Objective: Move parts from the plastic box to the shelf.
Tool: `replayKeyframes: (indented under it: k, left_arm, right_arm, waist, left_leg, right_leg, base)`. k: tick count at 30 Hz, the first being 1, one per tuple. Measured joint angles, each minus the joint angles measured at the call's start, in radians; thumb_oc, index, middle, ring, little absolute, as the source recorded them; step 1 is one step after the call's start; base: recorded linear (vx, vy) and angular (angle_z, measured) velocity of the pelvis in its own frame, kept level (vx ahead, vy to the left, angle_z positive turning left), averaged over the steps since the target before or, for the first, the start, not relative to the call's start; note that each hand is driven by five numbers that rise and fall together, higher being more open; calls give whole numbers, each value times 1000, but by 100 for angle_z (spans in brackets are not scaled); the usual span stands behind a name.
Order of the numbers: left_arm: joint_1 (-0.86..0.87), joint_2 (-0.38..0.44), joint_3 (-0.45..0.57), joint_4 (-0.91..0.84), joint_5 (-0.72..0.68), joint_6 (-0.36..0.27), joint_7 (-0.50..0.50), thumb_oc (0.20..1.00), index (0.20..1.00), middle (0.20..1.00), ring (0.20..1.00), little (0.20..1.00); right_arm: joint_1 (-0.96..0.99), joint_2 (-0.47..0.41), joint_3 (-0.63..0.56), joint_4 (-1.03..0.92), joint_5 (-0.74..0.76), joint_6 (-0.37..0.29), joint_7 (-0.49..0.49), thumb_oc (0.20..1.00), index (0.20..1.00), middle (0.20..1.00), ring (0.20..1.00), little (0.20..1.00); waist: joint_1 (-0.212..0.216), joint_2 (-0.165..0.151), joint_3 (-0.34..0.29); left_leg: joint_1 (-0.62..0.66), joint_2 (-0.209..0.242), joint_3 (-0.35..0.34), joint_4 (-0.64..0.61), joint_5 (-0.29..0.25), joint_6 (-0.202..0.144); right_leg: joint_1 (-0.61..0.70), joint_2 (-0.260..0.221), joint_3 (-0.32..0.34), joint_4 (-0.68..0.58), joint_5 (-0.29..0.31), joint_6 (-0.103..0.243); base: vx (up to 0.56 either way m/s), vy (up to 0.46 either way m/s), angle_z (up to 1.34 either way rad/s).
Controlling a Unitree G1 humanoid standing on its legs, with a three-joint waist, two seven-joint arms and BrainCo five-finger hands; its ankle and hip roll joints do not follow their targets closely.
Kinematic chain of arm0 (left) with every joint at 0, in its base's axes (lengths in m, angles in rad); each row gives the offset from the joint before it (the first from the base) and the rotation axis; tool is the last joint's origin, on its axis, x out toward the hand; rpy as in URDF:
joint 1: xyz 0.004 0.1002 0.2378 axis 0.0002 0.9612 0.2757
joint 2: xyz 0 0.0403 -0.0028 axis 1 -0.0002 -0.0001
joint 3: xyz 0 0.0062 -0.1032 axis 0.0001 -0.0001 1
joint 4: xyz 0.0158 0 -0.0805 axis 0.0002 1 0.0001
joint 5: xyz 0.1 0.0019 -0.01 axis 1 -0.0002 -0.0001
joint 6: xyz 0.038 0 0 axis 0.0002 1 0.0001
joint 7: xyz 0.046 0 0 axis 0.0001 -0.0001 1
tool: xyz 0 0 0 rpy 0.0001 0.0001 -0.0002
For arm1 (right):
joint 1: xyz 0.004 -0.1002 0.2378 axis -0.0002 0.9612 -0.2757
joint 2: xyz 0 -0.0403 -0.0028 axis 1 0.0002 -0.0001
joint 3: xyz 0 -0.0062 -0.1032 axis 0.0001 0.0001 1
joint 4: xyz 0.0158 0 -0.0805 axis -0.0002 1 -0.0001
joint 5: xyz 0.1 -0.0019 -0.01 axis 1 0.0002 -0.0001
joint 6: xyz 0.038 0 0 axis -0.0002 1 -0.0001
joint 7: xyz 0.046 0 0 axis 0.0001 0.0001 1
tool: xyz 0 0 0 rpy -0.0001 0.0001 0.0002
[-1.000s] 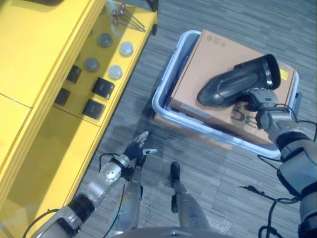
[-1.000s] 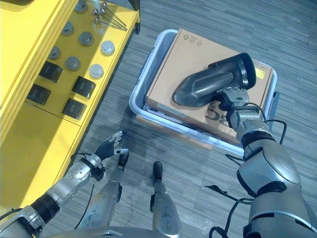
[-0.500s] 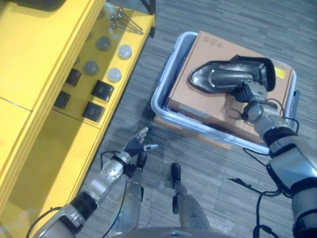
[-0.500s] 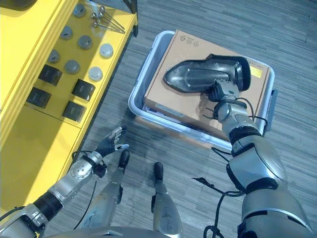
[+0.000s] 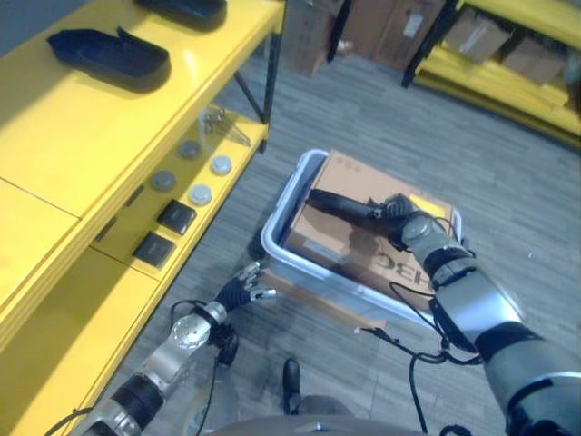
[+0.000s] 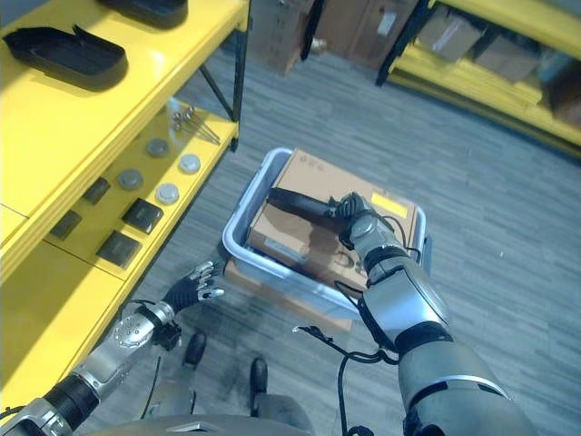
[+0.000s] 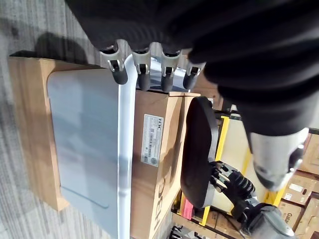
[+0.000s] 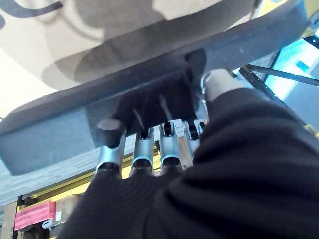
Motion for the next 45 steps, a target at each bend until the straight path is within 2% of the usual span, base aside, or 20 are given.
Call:
replayKeyframes:
  k: [1,4,8,12,16,19,24,28,29,30,35,39,40,42,45]
  left_arm:
    - [5,0,-1,-2,0,9,-8,1000,1000,1000,1000,1000]
    - [38,1,-1,-2,0,14,-30,1000,1000,1000,1000,1000]
    - [50,8,-5,-1,0,23,-62,1000,1000,1000,1000,1000]
    - [65,8,-19,1,0,28,-68,1000,1000,1000,1000,1000]
    - [64,2,-41,4,0,28,-62,1000,1000,1000,1000,1000]
    - [61,3,-39,3,0,29,-58,1000,1000,1000,1000,1000]
    - [62,4,-31,5,0,25,-40,1000,1000,1000,1000,1000]
    - [76,6,7,5,0,19,-35,1000,1000,1000,1000,1000]
    - [80,7,15,5,0,16,-29,1000,1000,1000,1000,1000]
    - [82,6,28,5,0,14,-22,1000,1000,1000,1000,1000]
    - [42,14,43,5,6,9,12,1000,1000,1000,1000,1000]
    - [23,51,75,-4,68,0,42,1000,1000,1000,1000,1000]
    - [15,53,80,-5,98,0,51,1000,1000,1000,1000,1000]
    - [-15,75,83,-6,179,-9,72,1000,1000,1000,1000,1000]
    - [-57,95,117,-26,254,-27,101,1000,1000,1000,1000,1000]
  right_arm:
    - [5,8,-10,20,-8,-1,1,200,200,200,200,200]
    - [73,18,-30,37,-41,5,7,200,200,200,200,200]
    - [119,17,-89,101,-75,37,5,200,200,200,200,200]
    - [127,-24,-114,113,-74,39,-9,200,200,200,200,200]
    - [102,-45,-108,137,-75,39,-42,200,200,200,200,200]
    - [84,-66,-119,140,-72,40,-68,200,200,200,200,200]
    - [78,-78,-188,94,74,35,-70,200,200,200,200,200]
    - [86,-65,-186,48,175,12,-64,200,200,200,200,200]
    - [86,-60,-181,31,183,11,-63,322,322,322,322,322]
    - [80,-55,-171,16,198,9,-59,1000,1000,1000,1000,1000]
    - [67,-20,-121,-133,218,10,-37,1000,1000,1000,1000,1000]
    - [97,-28,-96,-422,195,-7,-39,1000,1000,1000,1000,1000]
    - [145,-51,-105,-555,185,0,-41,1000,1000,1000,1000,1000]
    - [307,-111,-141,-875,136,-36,-43,1000,1000,1000,1000,1000]
    - [487,-128,-214,-1075,104,-68,-39,1000,1000,1000,1000,1000]
  waist:
    - [6,0,-2]
    - [19,1,-63]
    - [44,16,-74]
    - [66,64,-76]
    - [81,122,-41]
    - [90,154,-19]
    - [84,157,-8]
    - [67,155,-7]
    - [60,153,-5]
    - [55,148,-3]
    - [22,120,24]
    - [-7,96,51]
    - [-15,94,52]
    - [-21,86,55]
    - [-51,80,59]
  left_leg:
    - [21,-4,2,0,-4,5]
    - [30,-17,-3,0,-5,9]
    - [0,-25,-42,0,18,7]
    - [-84,-18,-61,0,36,-4]
    - [-129,-17,-59,0,54,-6]
    - [-166,-17,-52,0,54,-6]
    - [-168,-20,-51,0,54,-6]
    - [-166,-18,-47,0,56,-7]
    - [-164,-17,-43,0,58,-11]
    - [-162,-15,-36,0,58,-11]
    - [-144,-8,-19,0,58,-6]
    - [-132,1,1,0,47,-11]
    - [-132,1,4,0,41,-14]
    - [-129,1,5,0,38,-14]
    - [-127,-2,9,0,41,-4]
  right_leg:
    - [21,-5,0,0,-4,2]
    - [34,-11,-3,-1,-18,4]
    - [19,-9,-41,-1,-18,4]
    - [-59,-3,-58,-1,-5,9]
    - [-114,-2,-55,2,9,6]
    - [-148,-5,-53,10,23,10]
    - [-148,-6,-51,2,26,12]
    - [-147,-5,-48,1,25,15]
    - [-146,-4,-46,1,25,14]
    - [-146,-4,-43,1,25,12]
    - [-137,3,-21,0,26,10]
    - [-135,9,3,0,24,12]
    - [-134,8,5,0,23,11]
    - [-131,8,5,0,21,8]
    - [-131,5,7,1,24,6]
  base:
    - [42,36,4]
    - [34,42,10]
    - [-81,16,26]
    - [-111,14,12]
    - [-84,19,-3]
    - [-9,2,-2]
    - [7,-7,-1]
    - [10,-13,-2]
    - [13,-29,-9]
    - [8,-29,-13]
    - [3,-21,-11]
    - [10,-17,-14]
    - [10,-34,-3]
    - [2,-37,2]
    - [-15,-42,-8]
